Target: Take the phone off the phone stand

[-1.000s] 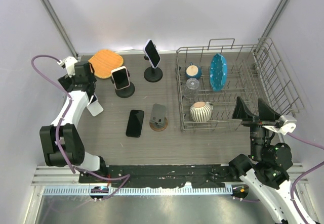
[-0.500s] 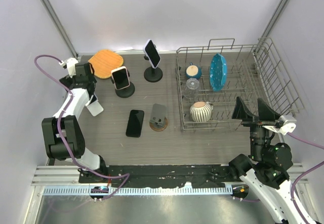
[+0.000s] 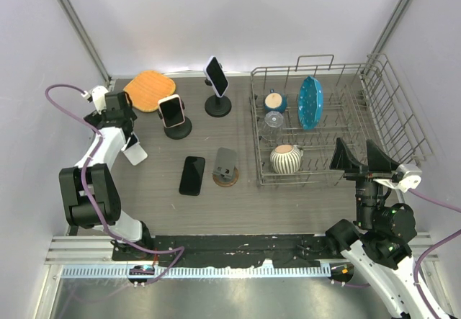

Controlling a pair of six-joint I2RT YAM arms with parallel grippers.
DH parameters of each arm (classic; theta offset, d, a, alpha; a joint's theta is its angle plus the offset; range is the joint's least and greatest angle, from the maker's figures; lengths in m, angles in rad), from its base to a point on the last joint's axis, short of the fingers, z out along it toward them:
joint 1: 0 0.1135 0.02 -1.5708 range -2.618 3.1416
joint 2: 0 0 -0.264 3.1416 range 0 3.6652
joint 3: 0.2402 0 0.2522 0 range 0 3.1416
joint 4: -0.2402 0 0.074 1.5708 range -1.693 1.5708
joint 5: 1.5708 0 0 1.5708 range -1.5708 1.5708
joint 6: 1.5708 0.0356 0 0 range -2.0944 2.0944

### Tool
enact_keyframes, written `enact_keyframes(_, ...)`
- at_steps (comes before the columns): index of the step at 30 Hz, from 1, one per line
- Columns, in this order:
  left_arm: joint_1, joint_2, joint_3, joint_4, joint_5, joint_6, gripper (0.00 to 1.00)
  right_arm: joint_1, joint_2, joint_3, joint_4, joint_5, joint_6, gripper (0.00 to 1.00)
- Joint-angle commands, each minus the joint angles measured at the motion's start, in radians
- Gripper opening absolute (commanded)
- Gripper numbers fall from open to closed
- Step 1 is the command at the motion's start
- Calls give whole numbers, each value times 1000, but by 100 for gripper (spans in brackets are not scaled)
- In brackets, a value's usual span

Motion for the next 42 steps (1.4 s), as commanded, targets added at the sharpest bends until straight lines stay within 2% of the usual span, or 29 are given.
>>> enact_keyframes(1,22,-16,-13,35,25,-36,100,9,-7,20,29,6,-9,97)
enact_keyframes(5,22,-21,-16,33,43,-38,99,8,-7,21,26,9,-7,97)
enact_keyframes(9,22,-24,-16,27,50,-38,92,9,-9,23,25,11,-7,97)
enact_keyframes(16,20,-73,-16,20,62,-27,68,8,-7,23,23,12,-7,97)
enact_keyframes(18,22,-99,-15,10,68,-26,64,8,-9,24,23,12,-7,97)
enact_keyframes(19,22,-105,-13,7,71,-27,58,8,-7,24,23,14,-9,97)
enact_keyframes(21,22,-122,-8,-3,82,-26,54,9,-9,24,23,14,-9,97)
enact_keyframes(22,22,-136,-7,-6,86,-24,48,8,-7,24,23,14,-7,98)
enact_keyframes(26,20,-162,8,-32,97,-12,40,9,-9,23,23,12,-7,97)
enact_keyframes(30,12,-191,48,-88,108,13,25,9,-7,24,23,14,-7,97)
enact_keyframes(35,-47,-223,145,-230,140,37,23,9,-9,20,26,15,-9,98)
enact_keyframes(38,-90,-252,234,-344,188,39,16,9,-9,20,28,17,-10,98)
enact_keyframes(42,-150,-329,255,-450,217,43,10,9,-7,20,28,17,-12,98)
